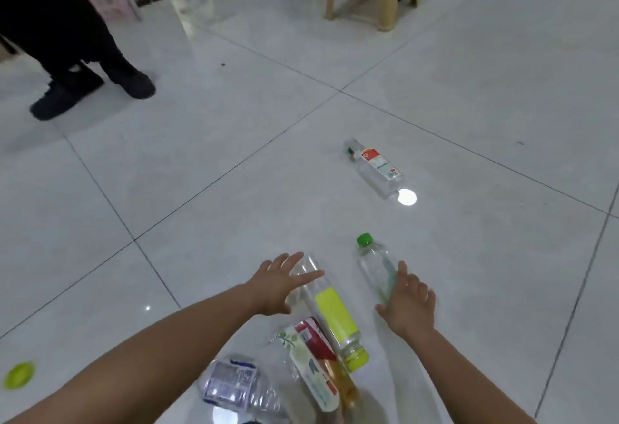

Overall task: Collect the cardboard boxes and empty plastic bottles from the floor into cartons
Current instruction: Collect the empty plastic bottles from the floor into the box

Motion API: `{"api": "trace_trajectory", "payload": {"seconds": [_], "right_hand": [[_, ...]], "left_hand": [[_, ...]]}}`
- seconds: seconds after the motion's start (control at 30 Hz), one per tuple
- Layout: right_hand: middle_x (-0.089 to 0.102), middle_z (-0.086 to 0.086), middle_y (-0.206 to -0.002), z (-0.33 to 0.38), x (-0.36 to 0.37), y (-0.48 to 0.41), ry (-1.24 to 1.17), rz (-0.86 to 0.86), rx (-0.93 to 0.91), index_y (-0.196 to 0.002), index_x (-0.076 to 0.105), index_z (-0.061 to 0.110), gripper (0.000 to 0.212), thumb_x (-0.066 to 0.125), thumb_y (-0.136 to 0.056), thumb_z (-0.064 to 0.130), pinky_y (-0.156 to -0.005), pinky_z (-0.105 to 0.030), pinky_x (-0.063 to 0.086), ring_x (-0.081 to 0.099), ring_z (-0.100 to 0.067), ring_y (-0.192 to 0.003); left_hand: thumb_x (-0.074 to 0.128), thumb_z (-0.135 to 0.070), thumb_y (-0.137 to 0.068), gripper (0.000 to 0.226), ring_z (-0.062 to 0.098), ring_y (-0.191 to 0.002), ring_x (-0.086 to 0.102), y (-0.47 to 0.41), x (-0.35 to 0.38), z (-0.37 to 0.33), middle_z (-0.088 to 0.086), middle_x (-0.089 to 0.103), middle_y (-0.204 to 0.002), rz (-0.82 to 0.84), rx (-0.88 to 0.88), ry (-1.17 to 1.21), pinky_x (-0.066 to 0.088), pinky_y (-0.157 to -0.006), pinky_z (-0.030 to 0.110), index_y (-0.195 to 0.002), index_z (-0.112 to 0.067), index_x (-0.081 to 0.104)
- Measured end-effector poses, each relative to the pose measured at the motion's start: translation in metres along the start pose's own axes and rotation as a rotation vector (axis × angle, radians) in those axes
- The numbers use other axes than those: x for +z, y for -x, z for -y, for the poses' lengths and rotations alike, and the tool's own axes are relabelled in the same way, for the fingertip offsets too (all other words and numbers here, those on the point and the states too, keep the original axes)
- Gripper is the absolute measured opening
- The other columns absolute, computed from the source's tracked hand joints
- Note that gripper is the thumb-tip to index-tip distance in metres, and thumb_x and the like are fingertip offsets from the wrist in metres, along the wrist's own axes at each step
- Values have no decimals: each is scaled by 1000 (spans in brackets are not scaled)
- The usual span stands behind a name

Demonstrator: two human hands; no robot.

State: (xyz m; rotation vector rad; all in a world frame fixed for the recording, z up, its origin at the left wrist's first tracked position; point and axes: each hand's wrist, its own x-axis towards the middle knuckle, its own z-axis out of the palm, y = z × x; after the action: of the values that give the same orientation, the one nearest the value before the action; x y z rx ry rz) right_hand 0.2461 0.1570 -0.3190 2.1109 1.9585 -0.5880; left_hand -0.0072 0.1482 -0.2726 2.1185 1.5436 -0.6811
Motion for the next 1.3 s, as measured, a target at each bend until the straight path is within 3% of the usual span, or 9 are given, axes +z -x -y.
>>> {"api": "trace_trajectory", "payload": {"seconds": [0.17,0.27,0.37,0.43,0.53,0.6,0.83,1.07,1.3], "right_hand": [[45,-9,-129,-18,3,-2,-159,34,123,-134,28,12,76,63,-80,52,-91,-35,43,47,-27,-119],[45,-9,-126,-28,1,-4,-299,101,146,-128,33,11,73,68,-76,50,-86,-36,44,46,-30,-119],[46,-8,-122,-37,-2,-1,-376,117,164,-123,37,13,70,71,-73,47,-85,-36,44,45,-30,-118],[47,-9,-120,-45,-2,0,-426,115,193,-119,38,12,69,72,-71,46,-84,-35,43,46,-30,-116],[49,-10,-120,-56,-1,2,-510,99,273,-118,40,10,72,75,-67,46,-85,-34,43,49,-31,-114],[52,-11,-118,-61,0,3,-565,95,312,-116,41,8,73,76,-65,47,-82,-32,44,54,-31,-111],[61,-7,-99,-72,-4,20,-908,175,387,-105,48,6,70,77,-65,56,-65,-35,59,67,-22,-83],[61,-9,-74,-99,-23,47,-1322,157,499,-87,54,6,36,79,-75,29,-47,-30,55,64,-17,-50],[60,-16,-103,-165,-64,80,-1463,-167,675,-101,55,3,50,80,-71,34,-53,-35,59,63,-25,-76]], "left_hand": [[54,-5,-90,82,33,-126,37,-22,-6,-33,15,14,-153,-69,-47,31,47,-90,41,-151,-39,12],[59,-9,-89,76,31,-119,42,-39,-11,-52,12,33,-137,-83,-41,103,49,-86,42,-150,-34,21],[56,-12,-90,83,34,-108,54,-56,-13,-76,15,34,-134,-153,-115,243,49,-84,42,-153,-32,6],[47,-10,-94,79,37,-106,58,-68,-15,-99,22,27,-140,-227,-323,497,50,-85,42,-153,-16,-5],[36,-26,-102,53,40,-121,49,-78,-17,-134,27,36,-140,-263,-741,1101,44,-100,45,-143,2,17],[35,-43,-100,59,39,-125,46,-74,-12,-159,26,42,-138,-215,-808,1244,40,-102,41,-137,2,24],[64,-36,-87,68,35,-122,47,-78,4,-201,19,41,-135,-38,-596,1322,45,-98,42,-135,-8,24],[71,-7,-82,53,20,-62,55,-77,-9,-216,11,51,-97,7,-379,1538,47,-43,27,-110,-14,27],[76,0,-73,75,28,-93,61,-76,-65,-277,14,56,-121,288,-17,1443,55,-66,37,-129,-20,31]]}}
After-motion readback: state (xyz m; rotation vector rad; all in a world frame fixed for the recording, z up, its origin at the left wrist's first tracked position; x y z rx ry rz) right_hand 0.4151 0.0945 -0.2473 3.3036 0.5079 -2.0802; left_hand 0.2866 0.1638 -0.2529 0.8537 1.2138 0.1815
